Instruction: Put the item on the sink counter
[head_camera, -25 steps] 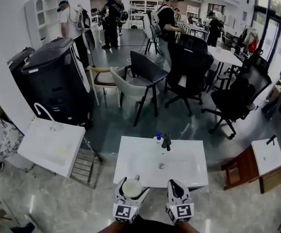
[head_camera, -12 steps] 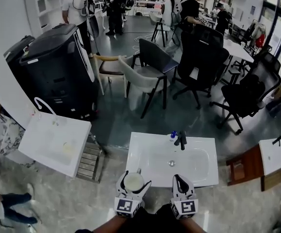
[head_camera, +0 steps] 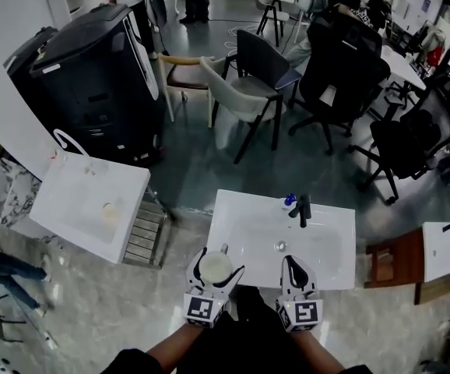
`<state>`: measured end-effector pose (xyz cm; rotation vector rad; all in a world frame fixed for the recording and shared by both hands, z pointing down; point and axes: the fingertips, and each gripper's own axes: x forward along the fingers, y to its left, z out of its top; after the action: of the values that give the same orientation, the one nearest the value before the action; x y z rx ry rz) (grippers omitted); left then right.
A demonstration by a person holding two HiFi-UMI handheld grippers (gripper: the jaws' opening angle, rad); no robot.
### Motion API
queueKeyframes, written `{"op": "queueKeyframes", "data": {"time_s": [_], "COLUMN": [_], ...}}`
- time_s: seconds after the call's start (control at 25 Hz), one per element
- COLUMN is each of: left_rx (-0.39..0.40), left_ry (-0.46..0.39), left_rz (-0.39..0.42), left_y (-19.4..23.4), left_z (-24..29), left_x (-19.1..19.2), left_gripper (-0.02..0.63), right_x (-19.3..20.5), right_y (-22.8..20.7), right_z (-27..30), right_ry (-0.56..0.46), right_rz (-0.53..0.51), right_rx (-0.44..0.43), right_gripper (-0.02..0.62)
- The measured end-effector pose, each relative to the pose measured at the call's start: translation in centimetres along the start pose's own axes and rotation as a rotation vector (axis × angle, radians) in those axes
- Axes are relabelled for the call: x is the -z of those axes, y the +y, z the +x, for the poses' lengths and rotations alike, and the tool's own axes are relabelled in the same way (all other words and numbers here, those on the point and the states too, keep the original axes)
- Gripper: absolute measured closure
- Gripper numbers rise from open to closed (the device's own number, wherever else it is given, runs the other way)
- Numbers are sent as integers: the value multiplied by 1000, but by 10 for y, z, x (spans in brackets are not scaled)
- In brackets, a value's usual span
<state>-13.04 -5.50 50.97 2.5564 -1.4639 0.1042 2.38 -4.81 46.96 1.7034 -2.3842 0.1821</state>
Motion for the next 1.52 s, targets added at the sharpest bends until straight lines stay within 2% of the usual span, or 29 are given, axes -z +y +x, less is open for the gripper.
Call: {"op": "queueKeyframes", "data": {"time_s": [0.2,0.32,0.68,1.0,1.32,1.52], "left_rx": [-6,-8,-16,-52,-60,-56], "left_ry": [9,18,60,82,135,149], "left_rz": [63,61,41,20,98,52], "left_y": [8,14,23,33,46,47], "left_z": [43,72,150,219,267,295], "left_x": [-12,-15,9,40,78,111], "left_gripper": [158,158,157,156,156,156], "right_x": [-7,-14,-2,14,19,33], "right_y": [-16,-26,-66,-97,-117,-121], "right_z": [32,56,109,149,184,193], "right_ry": [4,3,43,76,104,110], "right_rz": [-6,-4,-14,-13,8,6], "right_rx": [-36,-59,-99,-112,-119,-151], "right_gripper": [561,563,562,561,561,561]}}
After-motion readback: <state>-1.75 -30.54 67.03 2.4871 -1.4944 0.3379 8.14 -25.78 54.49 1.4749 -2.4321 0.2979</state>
